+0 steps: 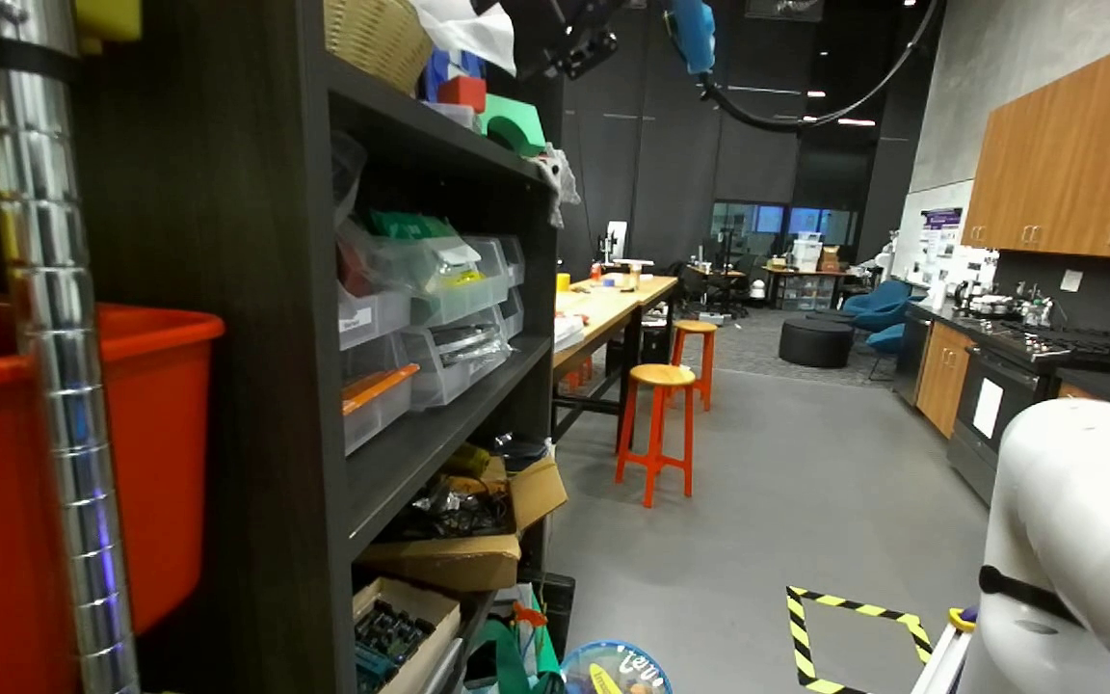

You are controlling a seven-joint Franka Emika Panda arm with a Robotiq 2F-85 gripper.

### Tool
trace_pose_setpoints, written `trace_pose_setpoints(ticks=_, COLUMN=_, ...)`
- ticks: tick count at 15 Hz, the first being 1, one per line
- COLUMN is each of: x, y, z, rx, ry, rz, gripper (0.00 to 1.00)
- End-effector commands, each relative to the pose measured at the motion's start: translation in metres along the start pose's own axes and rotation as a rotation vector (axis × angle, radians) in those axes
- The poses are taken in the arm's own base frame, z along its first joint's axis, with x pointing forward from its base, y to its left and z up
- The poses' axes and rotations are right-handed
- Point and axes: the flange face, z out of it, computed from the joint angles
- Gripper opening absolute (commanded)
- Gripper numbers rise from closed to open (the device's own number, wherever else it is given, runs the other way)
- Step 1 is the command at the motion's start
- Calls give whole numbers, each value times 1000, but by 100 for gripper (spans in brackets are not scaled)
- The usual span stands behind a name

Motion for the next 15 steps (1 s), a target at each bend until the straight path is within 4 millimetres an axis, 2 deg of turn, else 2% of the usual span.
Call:
trace_pose_setpoints(ticks=1, x=10, y=-10, z=1, rx=26, ry=-15, rz=-20, gripper=53)
trace_pose_setpoints(ticks=4, x=14, y=-16, z=3, rx=28, ry=-19, rz=-27, gripper=27)
trace_pose_setpoints(ticks=8, x=17, y=-26, z=7, rx=29, ry=-21, rz=-40, gripper=1)
trace_pose_setpoints(ticks=15, x=10, y=-66, z=15, rx=24, ry=10, rz=-116, gripper=0)
